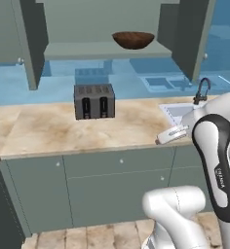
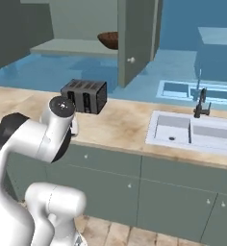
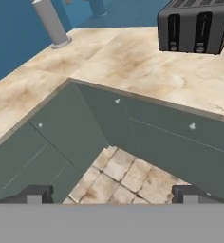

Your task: Pick up the bowls from the cabinet and place each bowl in front of a stool on the dining counter.

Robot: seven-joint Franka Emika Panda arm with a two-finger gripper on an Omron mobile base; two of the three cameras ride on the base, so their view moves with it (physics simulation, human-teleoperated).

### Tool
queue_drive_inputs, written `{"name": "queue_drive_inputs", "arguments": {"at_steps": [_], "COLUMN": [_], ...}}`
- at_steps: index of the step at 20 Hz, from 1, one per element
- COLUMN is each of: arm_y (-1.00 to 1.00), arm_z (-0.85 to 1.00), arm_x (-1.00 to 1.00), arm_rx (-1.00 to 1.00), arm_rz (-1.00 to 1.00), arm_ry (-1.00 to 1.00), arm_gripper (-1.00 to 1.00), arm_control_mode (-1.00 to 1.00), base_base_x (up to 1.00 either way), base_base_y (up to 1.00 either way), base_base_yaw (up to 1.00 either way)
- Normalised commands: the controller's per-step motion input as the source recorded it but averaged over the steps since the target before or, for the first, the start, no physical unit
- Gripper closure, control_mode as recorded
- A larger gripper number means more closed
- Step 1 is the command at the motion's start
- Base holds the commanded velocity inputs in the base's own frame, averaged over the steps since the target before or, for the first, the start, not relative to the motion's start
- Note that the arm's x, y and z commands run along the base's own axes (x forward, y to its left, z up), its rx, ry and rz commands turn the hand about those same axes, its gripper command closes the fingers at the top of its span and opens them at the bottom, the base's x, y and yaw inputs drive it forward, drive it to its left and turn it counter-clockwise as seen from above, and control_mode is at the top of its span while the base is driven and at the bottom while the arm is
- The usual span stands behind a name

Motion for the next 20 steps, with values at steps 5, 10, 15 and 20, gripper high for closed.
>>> {"name": "queue_drive_inputs", "arguments": {"at_steps": [5,10,15,20], "arm_y": [0.00,0.00,0.00,0.00], "arm_z": [0.00,0.00,0.00,0.00], "arm_x": [0.00,0.00,0.00,0.00], "arm_rx": [0.00,0.00,0.00,0.00], "arm_rz": [0.00,0.00,0.00,0.00], "arm_ry": [0.00,0.00,0.00,0.00], "arm_gripper": [-1.00,-1.00,-1.00,-1.00], "arm_control_mode": [1.00,1.00,1.00,1.00], "base_base_x": [0.48,0.43,0.39,0.59], "base_base_y": [0.73,0.55,-0.06,-0.03], "base_base_yaw": [-0.26,-0.23,-0.11,-0.04]}}
